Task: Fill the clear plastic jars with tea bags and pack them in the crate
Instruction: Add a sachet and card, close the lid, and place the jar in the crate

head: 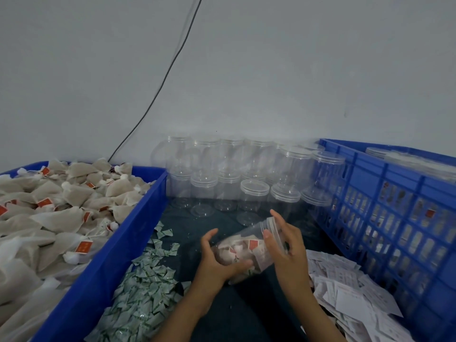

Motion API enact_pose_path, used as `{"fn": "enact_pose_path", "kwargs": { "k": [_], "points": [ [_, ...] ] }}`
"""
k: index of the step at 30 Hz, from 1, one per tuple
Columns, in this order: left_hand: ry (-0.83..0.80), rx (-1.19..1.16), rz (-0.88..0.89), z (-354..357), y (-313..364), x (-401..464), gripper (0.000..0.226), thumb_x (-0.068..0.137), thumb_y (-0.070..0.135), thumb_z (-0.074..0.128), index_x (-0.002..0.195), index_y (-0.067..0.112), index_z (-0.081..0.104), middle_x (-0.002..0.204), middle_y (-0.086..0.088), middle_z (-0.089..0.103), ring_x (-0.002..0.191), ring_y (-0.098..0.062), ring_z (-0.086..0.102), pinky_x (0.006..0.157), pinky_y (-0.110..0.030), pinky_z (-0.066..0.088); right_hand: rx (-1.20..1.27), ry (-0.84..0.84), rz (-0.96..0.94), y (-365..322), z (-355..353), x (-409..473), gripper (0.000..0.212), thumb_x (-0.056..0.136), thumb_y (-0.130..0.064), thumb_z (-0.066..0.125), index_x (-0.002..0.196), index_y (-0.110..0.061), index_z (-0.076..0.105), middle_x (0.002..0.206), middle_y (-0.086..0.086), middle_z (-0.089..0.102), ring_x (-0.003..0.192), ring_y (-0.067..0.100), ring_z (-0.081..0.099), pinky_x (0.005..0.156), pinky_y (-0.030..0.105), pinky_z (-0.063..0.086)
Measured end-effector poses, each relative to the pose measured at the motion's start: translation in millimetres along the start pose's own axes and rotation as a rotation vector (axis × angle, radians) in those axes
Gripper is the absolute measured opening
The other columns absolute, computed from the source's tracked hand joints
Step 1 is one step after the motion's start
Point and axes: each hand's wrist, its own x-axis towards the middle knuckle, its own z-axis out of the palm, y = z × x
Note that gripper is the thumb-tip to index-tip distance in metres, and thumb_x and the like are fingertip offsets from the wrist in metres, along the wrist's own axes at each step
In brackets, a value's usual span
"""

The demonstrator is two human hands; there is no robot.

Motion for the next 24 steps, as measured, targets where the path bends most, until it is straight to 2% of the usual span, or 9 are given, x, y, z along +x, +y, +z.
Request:
{"fn": "enact_pose_path", "kwargs": {
  "k": [3, 5, 8, 11, 13, 15, 19, 21, 24],
  "points": [
    [-0.044, -0.281, -0.045, -6, 5, 3, 0.089, 0.06, 0.009, 0.082, 0.134, 0.038, 0.044, 0.112, -0.005, 0.071, 0.105, -0.03, 0.067, 0.08, -0.041, 0.059, 0.054, 0.054, 0.026, -1, 4, -1, 0.044, 0.092, -0.021, 0.059, 0.134, -0.031, 0.053, 0.117, 0.003, 0.051, 0.1, -0.015, 0.05, 0.08, -0.001, 0.038],
    [-0.078, -0.333, -0.042, -8, 7, 2, 0.081, 0.068, 0.006, 0.075, 0.133, 0.044, 0.045, 0.115, -0.001, 0.07, 0.108, -0.029, 0.066, 0.08, -0.041, 0.059, 0.076, 0.061, 0.013, -5, 7, -1, 0.045, 0.09, -0.025, 0.059, 0.134, -0.032, 0.052, 0.117, 0.002, 0.05, 0.099, -0.016, 0.05, 0.079, -0.002, 0.039],
    [-0.085, -0.316, -0.047, -4, 6, 0, 0.075, 0.073, 0.018, 0.071, 0.133, 0.051, 0.04, 0.114, 0.008, 0.07, 0.108, -0.024, 0.067, 0.079, -0.038, 0.058, 0.063, -0.001, -0.003, -9, 6, 1, 0.048, 0.088, -0.03, 0.055, 0.135, -0.032, 0.049, 0.118, 0.006, 0.05, 0.099, -0.021, 0.047, 0.08, -0.004, 0.035],
    [-0.071, -0.24, -0.055, 2, 7, -1, 0.071, 0.071, 0.035, 0.068, 0.134, 0.048, 0.038, 0.11, 0.013, 0.071, 0.104, -0.018, 0.068, 0.077, -0.036, 0.058, 0.015, -0.067, -0.038, -12, 3, 2, 0.047, 0.088, -0.038, 0.044, 0.135, -0.035, 0.044, 0.115, 0.009, 0.047, 0.096, -0.019, 0.046, 0.082, -0.003, 0.034],
    [-0.051, -0.213, -0.081, 3, 7, -1, 0.066, 0.072, 0.039, 0.065, 0.133, 0.043, 0.04, 0.114, 0.006, 0.069, 0.1, -0.02, 0.069, 0.075, -0.039, 0.058, 0.021, -0.097, -0.066, -11, 1, 3, 0.044, 0.089, -0.038, 0.042, 0.132, -0.037, 0.047, 0.114, 0.007, 0.045, 0.097, -0.012, 0.049, 0.083, 0.001, 0.037],
    [-0.029, -0.207, -0.141, 1, 9, -3, 0.062, 0.072, 0.043, 0.062, 0.131, 0.036, 0.045, 0.116, -0.003, 0.067, 0.091, -0.024, 0.071, 0.064, -0.039, 0.058, 0.015, -0.157, -0.102, -10, -1, 2, 0.037, 0.094, -0.036, 0.044, 0.13, -0.039, 0.05, 0.116, 0.004, 0.044, 0.101, -0.007, 0.05, 0.085, 0.005, 0.04],
    [-0.13, -0.245, -0.272, -5, 11, -7, 0.066, 0.074, 0.061, 0.052, 0.112, 0.009, 0.068, 0.095, -0.021, 0.067, 0.069, -0.025, 0.064, 0.047, -0.027, 0.047, 0.017, -0.292, -0.195, -15, -5, 4, 0.039, 0.091, -0.042, 0.053, 0.129, -0.037, 0.058, 0.124, -0.004, 0.046, 0.119, 0.005, 0.049, 0.094, 0.01, 0.04],
    [-0.194, -0.274, -0.294, -8, 11, -7, 0.068, 0.078, 0.064, 0.047, 0.104, 0.006, 0.072, 0.094, -0.024, 0.065, 0.067, -0.025, 0.061, 0.045, -0.025, 0.043, 0.022, -0.344, -0.241, -19, -10, 7, 0.041, 0.089, -0.039, 0.055, 0.128, -0.031, 0.06, 0.126, -0.003, 0.047, 0.124, 0.014, 0.048, 0.099, 0.015, 0.039],
    [-0.187, -0.253, -0.278, -5, 11, -7, 0.067, 0.081, 0.062, 0.045, 0.106, 0.006, 0.07, 0.093, -0.024, 0.065, 0.066, -0.026, 0.061, 0.045, -0.026, 0.042, 0.044, -0.341, -0.213, -20, -11, 9, 0.037, 0.089, -0.032, 0.059, 0.126, -0.03, 0.061, 0.123, -0.001, 0.048, 0.119, 0.01, 0.049, 0.096, 0.014, 0.04]
  ]
}}
